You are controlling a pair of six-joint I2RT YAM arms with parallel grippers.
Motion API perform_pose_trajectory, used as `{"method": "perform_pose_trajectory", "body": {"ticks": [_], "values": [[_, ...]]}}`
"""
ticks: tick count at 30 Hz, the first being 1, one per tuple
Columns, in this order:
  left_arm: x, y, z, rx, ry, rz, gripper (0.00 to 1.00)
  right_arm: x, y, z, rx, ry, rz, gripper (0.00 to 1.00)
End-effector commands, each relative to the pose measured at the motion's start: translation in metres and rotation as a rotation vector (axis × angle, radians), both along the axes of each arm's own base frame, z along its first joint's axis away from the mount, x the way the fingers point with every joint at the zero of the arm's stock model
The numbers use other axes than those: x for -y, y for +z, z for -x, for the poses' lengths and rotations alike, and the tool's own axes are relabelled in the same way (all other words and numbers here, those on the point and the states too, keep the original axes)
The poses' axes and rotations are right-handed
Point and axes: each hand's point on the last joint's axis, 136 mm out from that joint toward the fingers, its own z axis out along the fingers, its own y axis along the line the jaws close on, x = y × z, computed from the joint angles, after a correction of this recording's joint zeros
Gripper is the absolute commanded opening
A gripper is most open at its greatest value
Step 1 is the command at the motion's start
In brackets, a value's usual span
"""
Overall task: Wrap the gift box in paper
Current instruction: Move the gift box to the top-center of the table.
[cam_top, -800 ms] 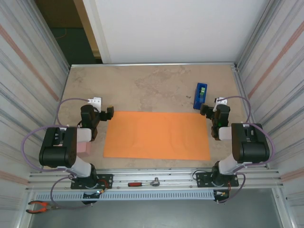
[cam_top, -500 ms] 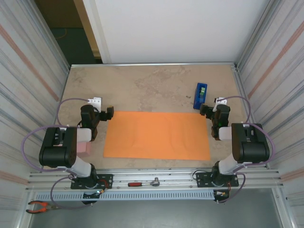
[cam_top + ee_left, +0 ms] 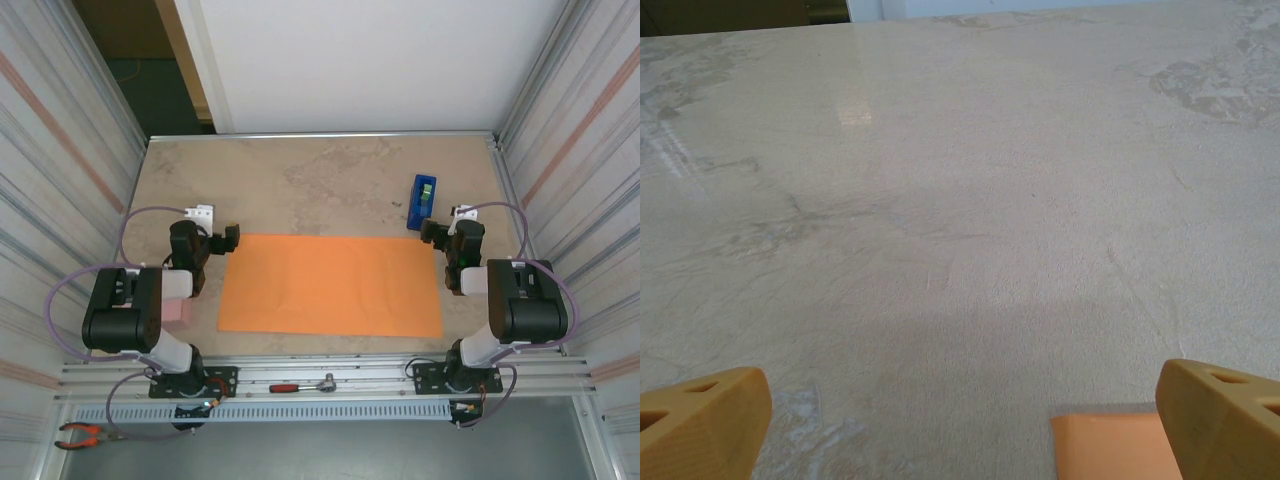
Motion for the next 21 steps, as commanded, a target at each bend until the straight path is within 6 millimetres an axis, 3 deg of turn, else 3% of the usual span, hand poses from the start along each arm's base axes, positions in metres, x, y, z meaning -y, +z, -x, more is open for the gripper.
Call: {"method": "perform_pose_trajectory", "body": {"ticks": [1, 9, 12, 14, 18, 21], "values": [[0.0, 0.006, -0.002, 0.023, -0.007, -0.001, 0.99, 0.001, 0.007, -0.005, 0.018, 0.011, 0.009, 0.98], [-0.008, 0.01, -0.002, 0.036, 0.034, 0.005, 0.99, 0.001, 0.01, -0.006, 0.027, 0.015, 0.007, 0.98], [-0.022, 0.031, 0.005, 0.047, 0.137, -0.013, 0.99, 0.003, 0.035, -0.006, -0.011, -0.019, 0.033, 0.98], [-0.037, 0.052, 0.012, 0.043, 0.254, -0.027, 0.99, 0.006, 0.065, -0.006, 0.005, -0.065, 0.04, 0.98], [-0.075, 0.084, 0.054, -0.047, 0.567, 0.106, 0.99, 0.014, 0.126, 0.001, 0.059, -0.195, -0.139, 0.98], [-0.087, 0.09, 0.097, -0.136, 0.718, 0.19, 0.99, 0.032, 0.137, 0.023, 0.044, -0.382, -0.417, 0.98]]}}
